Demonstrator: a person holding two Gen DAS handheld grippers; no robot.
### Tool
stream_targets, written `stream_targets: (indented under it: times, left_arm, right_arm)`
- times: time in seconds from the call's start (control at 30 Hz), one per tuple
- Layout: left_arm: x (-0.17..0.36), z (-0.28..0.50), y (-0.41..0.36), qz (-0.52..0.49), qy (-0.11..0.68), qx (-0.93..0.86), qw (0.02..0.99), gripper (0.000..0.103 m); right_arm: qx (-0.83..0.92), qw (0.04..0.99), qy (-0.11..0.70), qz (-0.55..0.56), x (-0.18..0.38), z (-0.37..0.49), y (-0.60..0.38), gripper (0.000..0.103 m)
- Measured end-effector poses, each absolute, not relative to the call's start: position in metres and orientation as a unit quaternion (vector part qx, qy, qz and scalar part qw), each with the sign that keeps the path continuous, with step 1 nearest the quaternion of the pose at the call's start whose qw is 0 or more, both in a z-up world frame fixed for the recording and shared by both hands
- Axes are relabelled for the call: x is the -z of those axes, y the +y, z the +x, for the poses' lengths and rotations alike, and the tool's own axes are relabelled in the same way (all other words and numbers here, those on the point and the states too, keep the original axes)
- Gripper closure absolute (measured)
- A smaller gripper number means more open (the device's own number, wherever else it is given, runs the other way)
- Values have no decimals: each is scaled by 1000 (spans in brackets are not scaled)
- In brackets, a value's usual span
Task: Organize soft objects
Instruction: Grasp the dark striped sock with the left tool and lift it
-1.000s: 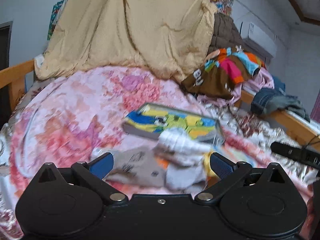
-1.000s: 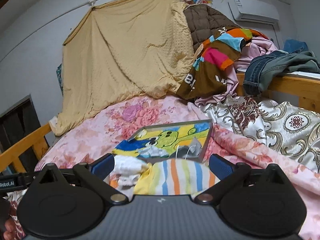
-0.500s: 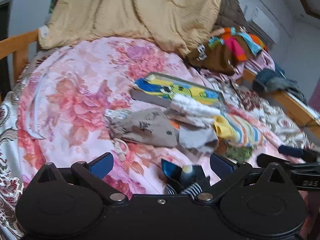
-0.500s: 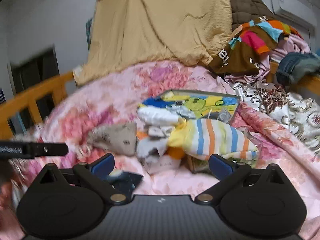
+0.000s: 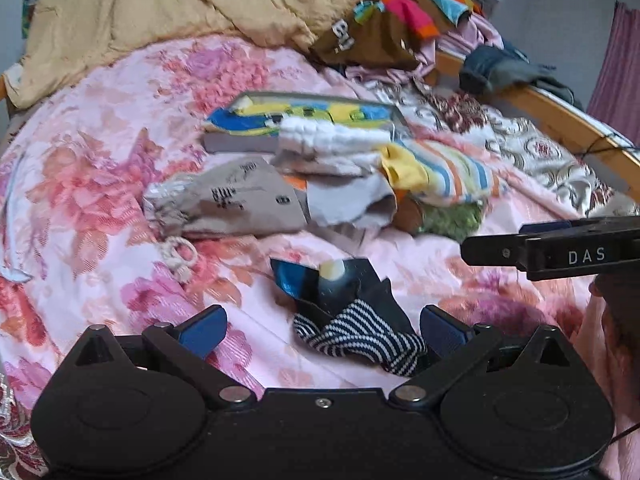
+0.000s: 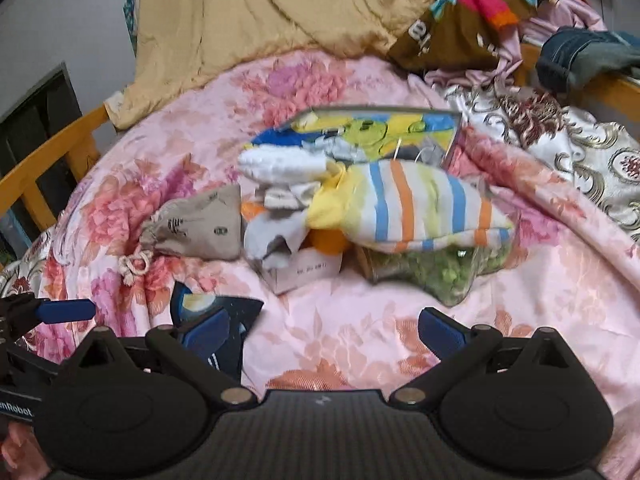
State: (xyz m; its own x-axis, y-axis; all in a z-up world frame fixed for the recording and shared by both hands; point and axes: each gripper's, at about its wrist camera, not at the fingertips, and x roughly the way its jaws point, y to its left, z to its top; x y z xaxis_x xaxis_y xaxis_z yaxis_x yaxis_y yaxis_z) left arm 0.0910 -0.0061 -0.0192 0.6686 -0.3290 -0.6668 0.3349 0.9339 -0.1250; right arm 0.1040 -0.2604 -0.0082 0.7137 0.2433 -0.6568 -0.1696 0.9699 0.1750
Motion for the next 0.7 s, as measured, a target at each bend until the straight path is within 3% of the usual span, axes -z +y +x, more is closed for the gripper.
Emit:
stream_targets:
  times: [0.53,0.7]
  left_arm:
    - [52,120,-31,17,402,213,891,1]
    - [52,125,-32,3,392,226,892,8]
  right_arm:
    - [-220,887,396,88,9,178,-237,1]
    - [-204,895,379,116,13,192,-233,9]
